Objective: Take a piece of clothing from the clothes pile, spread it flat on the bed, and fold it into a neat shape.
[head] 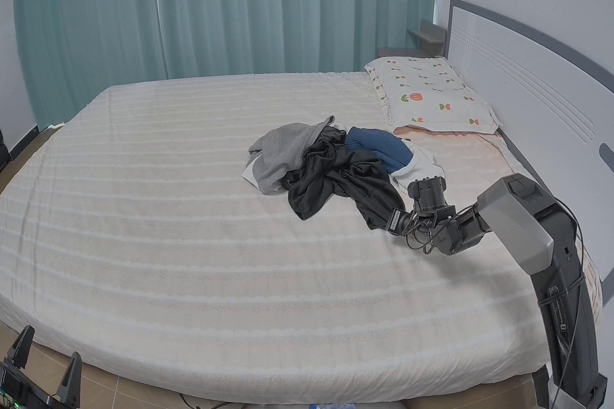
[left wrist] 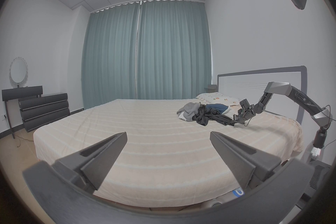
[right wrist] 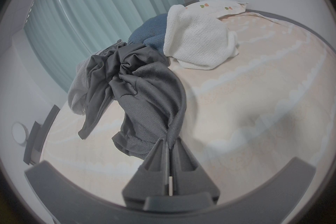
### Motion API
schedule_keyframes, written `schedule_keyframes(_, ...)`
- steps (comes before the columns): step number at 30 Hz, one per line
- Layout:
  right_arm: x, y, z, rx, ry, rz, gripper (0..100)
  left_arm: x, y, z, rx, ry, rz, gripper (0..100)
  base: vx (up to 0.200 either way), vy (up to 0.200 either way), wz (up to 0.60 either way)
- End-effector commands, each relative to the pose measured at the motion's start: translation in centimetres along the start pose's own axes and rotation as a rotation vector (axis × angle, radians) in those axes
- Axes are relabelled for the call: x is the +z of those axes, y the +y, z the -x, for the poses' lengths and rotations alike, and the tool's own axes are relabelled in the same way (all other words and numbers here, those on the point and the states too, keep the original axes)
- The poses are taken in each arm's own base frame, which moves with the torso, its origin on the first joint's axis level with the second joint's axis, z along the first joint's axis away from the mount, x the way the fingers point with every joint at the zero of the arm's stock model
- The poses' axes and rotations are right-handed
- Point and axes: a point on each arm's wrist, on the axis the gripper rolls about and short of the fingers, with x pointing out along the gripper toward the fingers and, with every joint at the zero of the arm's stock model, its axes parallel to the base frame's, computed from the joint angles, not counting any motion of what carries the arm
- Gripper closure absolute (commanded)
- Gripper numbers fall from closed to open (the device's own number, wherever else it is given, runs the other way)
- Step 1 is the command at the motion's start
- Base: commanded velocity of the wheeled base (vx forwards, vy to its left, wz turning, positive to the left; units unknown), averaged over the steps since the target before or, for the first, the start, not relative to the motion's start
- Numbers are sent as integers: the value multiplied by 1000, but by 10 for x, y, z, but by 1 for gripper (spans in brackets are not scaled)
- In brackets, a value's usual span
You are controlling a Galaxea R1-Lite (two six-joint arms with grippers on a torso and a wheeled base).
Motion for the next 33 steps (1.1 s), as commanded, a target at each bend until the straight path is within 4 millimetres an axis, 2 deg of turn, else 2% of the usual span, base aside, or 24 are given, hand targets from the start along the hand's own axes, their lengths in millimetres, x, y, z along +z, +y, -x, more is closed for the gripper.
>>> schedule_keyframes(1,25,16,38,54,-21,-105,100,-4,0,0,-1,-3,0,0,0,0,0)
schedule_keyframes(2,25,16,38,54,-21,-105,100,-4,0,0,-1,-3,0,0,0,0,0)
schedule_keyframes(3,33,20,61,98,7,-148,100,-4,0,0,-1,-3,0,0,0,0,0)
schedule_keyframes(5,35,21,78,127,35,-172,100,-4,0,0,-1,-3,0,0,0,0,0)
schedule_keyframes(6,37,21,99,160,69,-195,100,-4,0,0,1,-3,0,0,0,0,0)
schedule_keyframes(9,39,19,142,208,99,-228,100,-4,0,0,-5,-3,-4,0,0,0,0)
schedule_keyframes(10,40,18,153,222,92,-236,100,-4,0,0,-2,-3,-4,0,0,0,0)
schedule_keyframes(13,41,14,209,305,48,-263,100,-4,0,0,-2,-3,-4,0,0,0,0)
schedule_keyframes(14,41,14,209,305,48,-263,100,-4,0,0,-2,-3,-4,0,0,0,0)
schedule_keyframes(15,41,14,237,351,18,-262,100,-4,0,0,-4,-3,-4,0,0,0,0)
schedule_keyframes(16,41,14,239,355,15,-263,100,-4,0,0,-5,-3,-4,0,0,0,0)
schedule_keyframes(17,37,17,269,411,-1,-248,100,-4,0,0,-12,-3,-6,0,0,0,0)
schedule_keyframes(18,36,18,286,437,-13,-239,100,-4,0,0,-15,3,-4,0,0,0,0)
schedule_keyframes(21,41,18,322,500,-71,-232,100,-4,0,0,-19,3,-9,0,0,0,0)
schedule_keyframes(22,41,18,322,500,-71,-232,100,-4,0,0,-19,3,-9,0,0,0,0)
schedule_keyframes(23,47,20,341,542,-112,-226,100,-4,0,0,-24,-3,-16,0,0,0,0)
schedule_keyframes(25,53,22,357,579,-154,-218,100,0,0,1,-28,-18,-19,0,0,0,0)
schedule_keyframes(28,58,30,374,639,-189,-200,100,69,0,9,-41,-143,63,0,0,0,0)
schedule_keyframes(29,59,32,378,653,-196,-194,100,81,0,6,-66,-122,94,0,0,0,0)
schedule_keyframes(31,59,35,380,670,-197,-185,100,87,-1,-4,-108,-64,98,0,0,0,0)
schedule_keyframes(33,59,41,383,695,-199,-170,100,91,-2,-30,-157,71,105,0,0,0,0)
